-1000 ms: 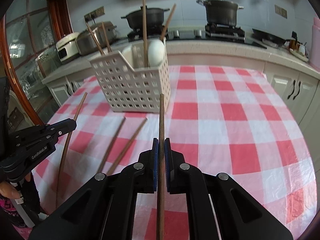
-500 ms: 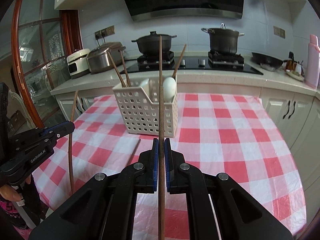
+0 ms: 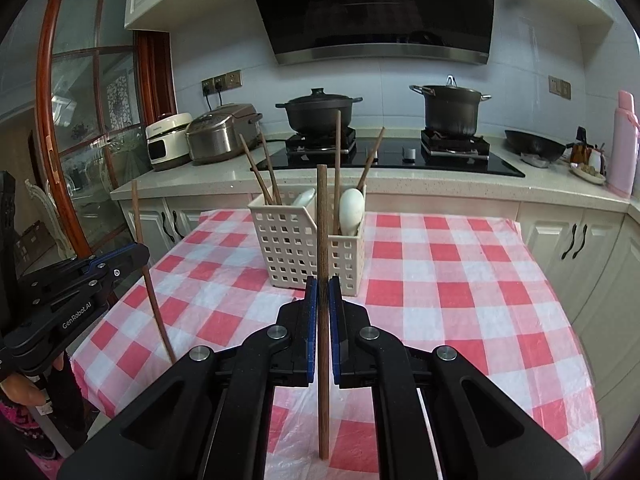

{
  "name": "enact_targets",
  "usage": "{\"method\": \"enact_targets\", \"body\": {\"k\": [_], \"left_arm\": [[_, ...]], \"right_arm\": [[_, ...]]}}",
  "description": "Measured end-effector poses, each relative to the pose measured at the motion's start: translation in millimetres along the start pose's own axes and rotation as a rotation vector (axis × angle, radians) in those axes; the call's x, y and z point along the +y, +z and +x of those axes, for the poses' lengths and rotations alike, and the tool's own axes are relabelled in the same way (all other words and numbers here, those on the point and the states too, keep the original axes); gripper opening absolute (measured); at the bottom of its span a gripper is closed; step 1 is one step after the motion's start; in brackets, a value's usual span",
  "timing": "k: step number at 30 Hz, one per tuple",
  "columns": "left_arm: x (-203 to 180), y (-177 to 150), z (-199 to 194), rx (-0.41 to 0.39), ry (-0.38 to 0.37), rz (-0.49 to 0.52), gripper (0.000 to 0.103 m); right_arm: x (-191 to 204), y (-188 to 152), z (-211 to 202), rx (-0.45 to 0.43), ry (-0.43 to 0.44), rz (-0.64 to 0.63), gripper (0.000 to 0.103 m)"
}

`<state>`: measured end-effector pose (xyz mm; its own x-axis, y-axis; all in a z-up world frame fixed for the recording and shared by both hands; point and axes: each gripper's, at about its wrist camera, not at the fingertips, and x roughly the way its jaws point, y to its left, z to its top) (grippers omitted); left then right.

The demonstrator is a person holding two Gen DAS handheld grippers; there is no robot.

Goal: Organize utensils
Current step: 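Lift both held chopsticks upright with the left and right grippers, then carry both upright chopsticks above the white caddy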

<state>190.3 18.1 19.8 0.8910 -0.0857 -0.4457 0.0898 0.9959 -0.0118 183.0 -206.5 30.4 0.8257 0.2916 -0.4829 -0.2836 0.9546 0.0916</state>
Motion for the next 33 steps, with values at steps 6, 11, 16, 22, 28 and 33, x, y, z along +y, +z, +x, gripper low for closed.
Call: {"method": "enact_targets", "body": {"k": [6,11,16,22,28,33], "left_arm": [[1,3,-9,-0.021,0.002,-0.004,0.006],[2,5,-15,-0.034,0.004,-0.009,0.006],[3,8,-18,-0.043,0.004,-0.005,0.006],[-1,13,-20,-0.059,0.003,0.010,0.006],[-6,22,-20,-0.075,-0.002,0.028,0.006],[-8,31,-19,-0.084,0.001,0.046,0.006]], "right_arm": [[6,4,-7,-0.026,-0.001,-0.009,0.006],[10,7,-11,-0.043,0.001,-0.025,0.006],[15,9,-15,-0.051,0.006,-0.034,0.006],[23,16,-16,-0.062,0.012,-0.065,0.006],[29,28,-16,-0.079,0.012,-0.095,0.006],[32,40,-16,-0.100,0.011,-0.116,0.006]]}}
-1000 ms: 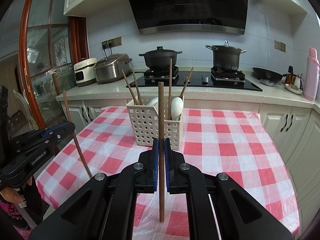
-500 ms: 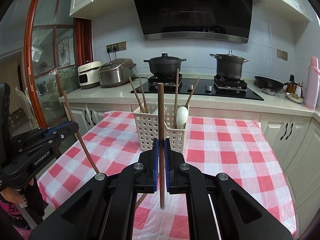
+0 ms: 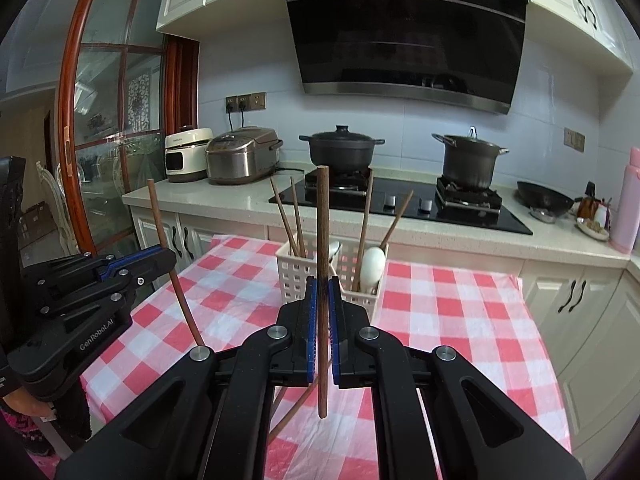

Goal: Organize utensils
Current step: 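Carry both upright chopsticks above the white caddy, then lower both chopsticks into the caddy and open both grippers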

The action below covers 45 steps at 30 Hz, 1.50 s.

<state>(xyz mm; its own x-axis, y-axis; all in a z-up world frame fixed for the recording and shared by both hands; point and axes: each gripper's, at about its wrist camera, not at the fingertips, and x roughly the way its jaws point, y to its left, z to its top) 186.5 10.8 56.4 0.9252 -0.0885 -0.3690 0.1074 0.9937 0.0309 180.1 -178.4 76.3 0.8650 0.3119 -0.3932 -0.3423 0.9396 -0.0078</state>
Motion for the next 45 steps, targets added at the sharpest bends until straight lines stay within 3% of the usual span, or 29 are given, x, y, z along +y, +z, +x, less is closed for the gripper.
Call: {"method": "enact_targets", "body": {"k": [18,28,35,40,45], "left_arm": [[-11,16,22,0.000,0.003,0.044,0.006],[6,103,58,-0.026,-0.074,-0.012,0.006],[12,161,88,-0.070,-0.066,-0.031,0.006],[12,178,117,-0.066,-0.071,-0.045,0.006],[10,172,143,-0.026,-0.084,-0.045,0.006]], "right_arm": [[-6,11,27,0.001,0.003,-0.013,0.006],[-39,71,63,-0.039,0.000,0.025,0.006],[-58,106,94,-0.054,0.000,0.062,0.006],[-64,115,114,-0.042,0.011,0.068,0.006],[-61,109,132,-0.008,0.024,0.054,0.006]]}}
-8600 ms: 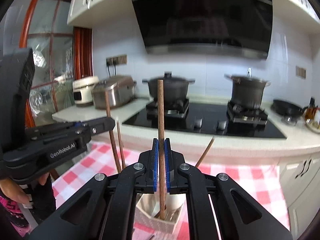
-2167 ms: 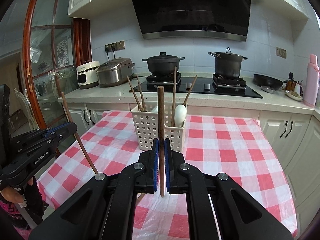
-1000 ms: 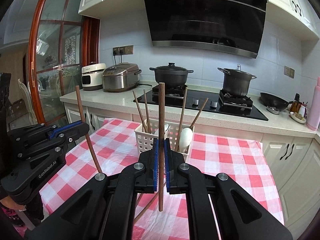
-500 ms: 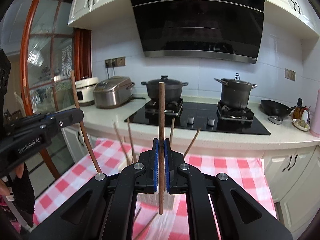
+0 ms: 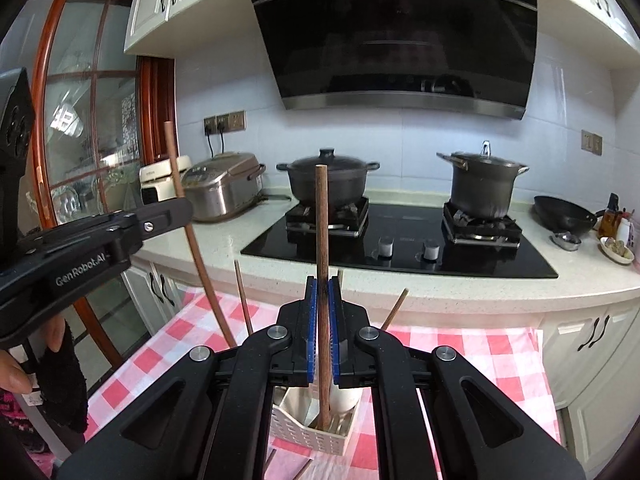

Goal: Organize utensils
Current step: 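Lower both chopsticks into the caddy and open both grippers, then move both grippers back down over the last two chopsticks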

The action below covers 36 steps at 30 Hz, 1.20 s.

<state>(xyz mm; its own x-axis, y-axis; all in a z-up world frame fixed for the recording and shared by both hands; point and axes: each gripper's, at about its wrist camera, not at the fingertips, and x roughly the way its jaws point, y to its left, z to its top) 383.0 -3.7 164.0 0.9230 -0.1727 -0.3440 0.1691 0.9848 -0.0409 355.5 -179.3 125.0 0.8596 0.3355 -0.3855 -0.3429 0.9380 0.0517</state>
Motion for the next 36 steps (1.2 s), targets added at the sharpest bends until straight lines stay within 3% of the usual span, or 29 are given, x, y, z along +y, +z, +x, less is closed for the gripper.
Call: {"method": "enact_targets", "body": {"k": [10,15,19,21,23,27,29,34,36], "left_arm": [[6,-52,41,0.133,-0.025,-0.023,0.006],[18,-68,43,0.151,0.006,-0.050,0.012],[27,-76,34,0.137,0.044,-0.048,0.025],[30,-80,25,0.124,0.067,-0.044,0.037],[34,-88,14,0.103,0.104,-0.040,0.060],[41,-105,-4,0.081,0.154,-0.045,0.078],[45,-119,-10,0.080,0.177,-0.053,0.093],[49,-159,-18,0.105,0.238,-0.024,0.098],[50,-175,-20,0.122,0.247,-0.015,0.098]], "right_arm": [[2,-31,39,0.112,0.011,0.011,0.007],[-8,-42,44,0.136,-0.007,0.046,0.014],[-14,-49,38,0.138,-0.011,0.058,0.025],[-17,-56,33,0.140,-0.012,0.067,0.029],[-20,-65,29,0.150,-0.013,0.076,0.029],[-19,-92,24,0.190,-0.011,0.089,0.029],[-17,-108,24,0.213,-0.012,0.094,0.029],[-9,-151,29,0.283,-0.001,0.129,0.032],[-4,-165,33,0.309,0.005,0.138,0.039]]}}
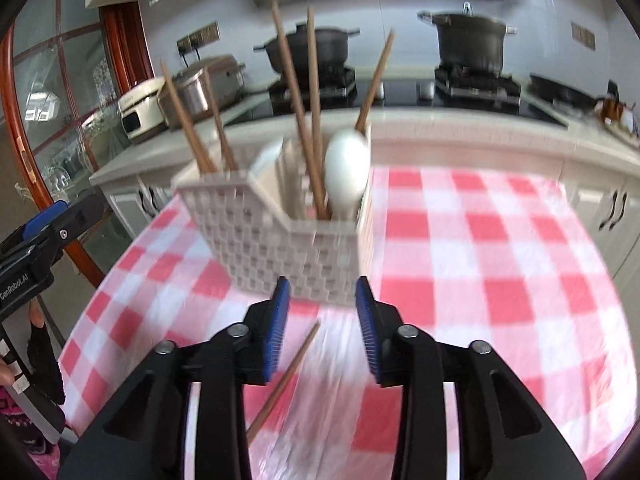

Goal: Organize utensils
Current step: 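Move both grippers back down over the last two chopsticks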

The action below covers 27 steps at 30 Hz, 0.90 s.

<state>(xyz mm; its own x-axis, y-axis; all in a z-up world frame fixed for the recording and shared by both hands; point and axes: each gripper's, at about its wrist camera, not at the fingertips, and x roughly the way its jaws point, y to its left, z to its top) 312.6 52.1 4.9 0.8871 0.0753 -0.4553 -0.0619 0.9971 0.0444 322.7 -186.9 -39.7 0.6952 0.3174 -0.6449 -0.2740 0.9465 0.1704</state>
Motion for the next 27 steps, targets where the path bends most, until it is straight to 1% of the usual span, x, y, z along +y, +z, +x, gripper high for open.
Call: {"method": "enact_targets", "body": {"k": [5,11,15,20,25,27], "left_arm": [[6,-39,2,0.050,0.016,-0.001,0.098],[22,-79,-4,0.087,0.043,-0.046,0.098],[32,-92,-7,0.104,0.040,-0.083,0.098],[33,-102,-7,0.118,0.052,-0.067,0.098],[32,-109,-7,0.137,0.036,-0.059,0.098],[30,-111,-6,0.144,0.032,-0.050,0.098]], "right_arm": [[9,-32,18,0.059,-0.003,0.021,0.040],[17,-55,31,0.108,-0.029,0.024,0.041],[25,-64,37,0.131,-0.041,0.003,0.041],[40,-65,42,0.150,-0.046,-0.036,0.041],[53,-68,53,0.191,-0.126,-0.093,0.041],[56,-68,54,0.195,-0.147,-0.110,0.040]]}}
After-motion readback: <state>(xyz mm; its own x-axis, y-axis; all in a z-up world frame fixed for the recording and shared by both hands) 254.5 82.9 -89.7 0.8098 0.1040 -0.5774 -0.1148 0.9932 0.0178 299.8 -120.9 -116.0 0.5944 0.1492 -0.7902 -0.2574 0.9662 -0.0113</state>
